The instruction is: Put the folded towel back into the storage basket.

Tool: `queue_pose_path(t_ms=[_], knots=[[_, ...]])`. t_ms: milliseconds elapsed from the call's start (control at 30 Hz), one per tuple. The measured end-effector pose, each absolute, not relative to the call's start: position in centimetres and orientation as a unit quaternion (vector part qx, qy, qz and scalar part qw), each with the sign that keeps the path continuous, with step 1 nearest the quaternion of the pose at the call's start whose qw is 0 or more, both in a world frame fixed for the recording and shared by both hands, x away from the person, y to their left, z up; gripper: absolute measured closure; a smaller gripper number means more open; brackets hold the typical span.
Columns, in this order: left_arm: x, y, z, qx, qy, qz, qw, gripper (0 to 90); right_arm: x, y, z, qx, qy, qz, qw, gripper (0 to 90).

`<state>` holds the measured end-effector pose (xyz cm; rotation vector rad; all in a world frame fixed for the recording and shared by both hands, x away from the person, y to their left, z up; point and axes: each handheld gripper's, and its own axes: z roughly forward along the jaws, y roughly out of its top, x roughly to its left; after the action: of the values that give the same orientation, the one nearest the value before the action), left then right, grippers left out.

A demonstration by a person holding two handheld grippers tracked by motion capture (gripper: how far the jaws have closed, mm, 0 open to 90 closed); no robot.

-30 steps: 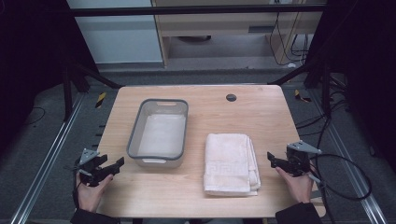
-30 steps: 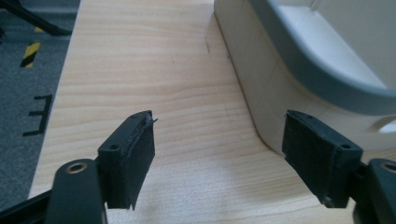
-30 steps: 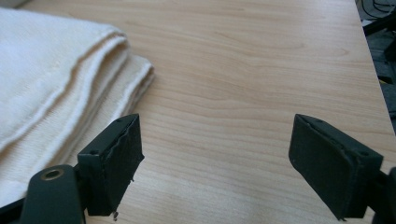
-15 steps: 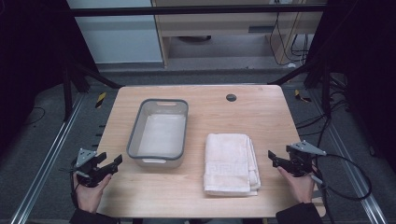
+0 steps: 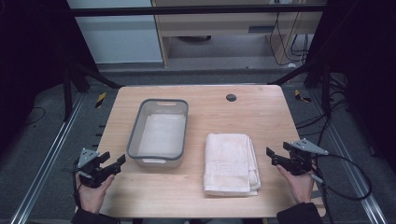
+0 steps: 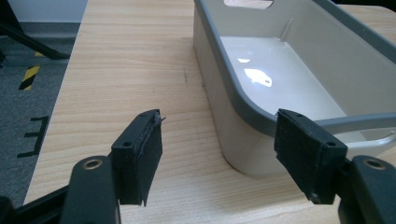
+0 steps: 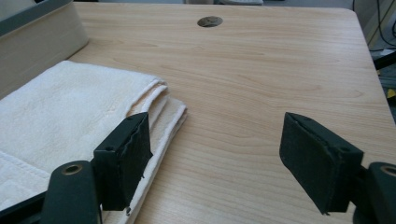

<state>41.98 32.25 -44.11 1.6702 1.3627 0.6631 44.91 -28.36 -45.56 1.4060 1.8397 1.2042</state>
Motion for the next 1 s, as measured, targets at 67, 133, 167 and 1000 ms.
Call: queue_pose_path(t_ms=[67,133,167,1000], knots=[[41.9,32.1,-44.0,0.668,0.544,0.265,0.433,31.8,44.9,-28.3,-45.4,0.518,0.683,0.445,0.259,25.5],[41.9,32.0,-44.0,0.667,0.544,0.265,0.435,31.9,45.0,-28.3,-45.4,0.514,0.685,0.445,0.261,26.1],[41.9,32.0,-43.9,0.669,0.541,0.264,0.436,31.9,45.0,-28.2,-45.2,0.514,0.685,0.447,0.259,26.8],[42.5,29.4,-42.7,0.672,0.525,0.253,0.457,32.6,45.9,-27.1,-43.2,0.483,0.698,0.466,0.249,30.9]])
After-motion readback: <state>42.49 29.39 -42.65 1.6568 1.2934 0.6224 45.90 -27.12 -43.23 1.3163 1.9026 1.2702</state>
